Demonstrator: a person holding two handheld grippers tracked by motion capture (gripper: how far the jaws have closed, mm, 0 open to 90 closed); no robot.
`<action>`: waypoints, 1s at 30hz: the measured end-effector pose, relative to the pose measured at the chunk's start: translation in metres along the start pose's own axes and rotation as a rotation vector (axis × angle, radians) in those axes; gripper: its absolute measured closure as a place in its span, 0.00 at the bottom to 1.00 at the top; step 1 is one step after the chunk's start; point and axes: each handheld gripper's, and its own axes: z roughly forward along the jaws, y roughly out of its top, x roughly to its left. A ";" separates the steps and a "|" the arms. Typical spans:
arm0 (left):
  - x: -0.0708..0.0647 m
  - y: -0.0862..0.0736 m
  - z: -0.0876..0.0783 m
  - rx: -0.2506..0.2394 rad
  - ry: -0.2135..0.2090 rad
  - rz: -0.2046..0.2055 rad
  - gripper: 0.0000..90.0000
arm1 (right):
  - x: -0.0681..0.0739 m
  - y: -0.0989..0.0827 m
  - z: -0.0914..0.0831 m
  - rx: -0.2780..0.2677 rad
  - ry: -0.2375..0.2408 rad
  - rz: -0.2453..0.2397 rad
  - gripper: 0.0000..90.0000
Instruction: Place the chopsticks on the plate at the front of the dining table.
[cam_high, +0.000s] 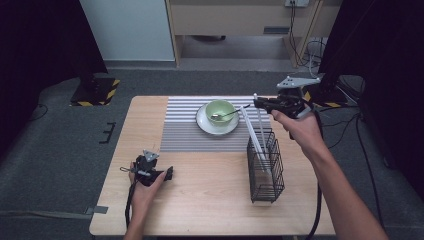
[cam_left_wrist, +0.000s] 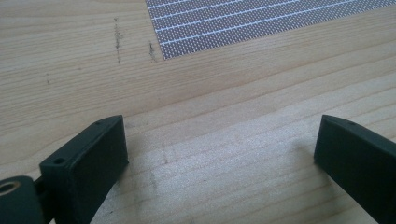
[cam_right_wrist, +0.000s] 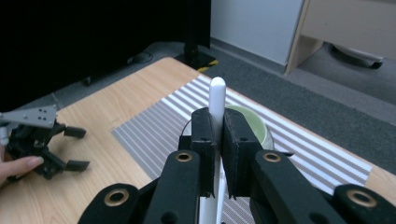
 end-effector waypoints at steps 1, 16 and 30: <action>0.000 0.000 0.000 0.000 0.000 0.000 0.02 | -0.001 0.001 -0.002 -0.008 -0.002 0.002 0.94; -0.009 0.011 -0.017 -0.084 -0.030 0.038 0.06 | -0.006 0.024 -0.029 -0.175 -0.044 0.034 0.94; -0.020 0.021 -0.039 -0.208 -0.156 0.051 0.07 | -0.007 0.045 -0.039 -0.276 0.008 0.048 0.94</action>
